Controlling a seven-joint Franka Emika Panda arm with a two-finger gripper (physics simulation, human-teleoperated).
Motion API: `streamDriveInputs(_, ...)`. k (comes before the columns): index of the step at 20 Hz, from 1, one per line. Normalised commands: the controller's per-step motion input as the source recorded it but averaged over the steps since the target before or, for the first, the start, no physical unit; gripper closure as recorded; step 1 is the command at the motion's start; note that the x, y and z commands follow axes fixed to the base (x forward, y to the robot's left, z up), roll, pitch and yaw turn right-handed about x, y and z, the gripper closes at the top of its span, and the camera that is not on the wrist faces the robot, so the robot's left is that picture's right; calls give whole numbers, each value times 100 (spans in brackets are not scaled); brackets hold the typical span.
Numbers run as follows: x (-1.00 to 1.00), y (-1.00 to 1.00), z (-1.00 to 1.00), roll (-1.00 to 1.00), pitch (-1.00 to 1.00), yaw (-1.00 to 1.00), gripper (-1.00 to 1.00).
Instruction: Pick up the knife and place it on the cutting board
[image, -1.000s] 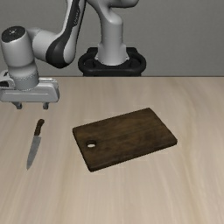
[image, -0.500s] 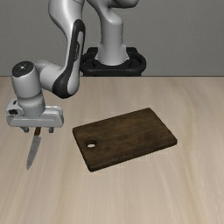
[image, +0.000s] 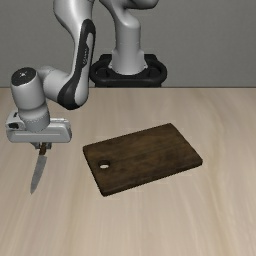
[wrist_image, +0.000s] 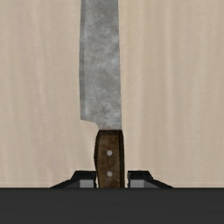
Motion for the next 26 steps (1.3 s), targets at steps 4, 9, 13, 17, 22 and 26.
streamDriveInputs(4, 0, 0, 100, 0, 0, 0, 100)
streamDriveInputs(9, 0, 0, 100, 0, 0, 0, 100)
streamDriveInputs(13, 0, 50, 50, 0, 0, 0, 100)
streamDriveInputs(17, 0, 100, 0, 0, 0, 0, 100)
streamDriveInputs(22, 0, 100, 0, 0, 0, 0, 100)
streamDriveInputs(26, 0, 100, 0, 0, 0, 0, 100)
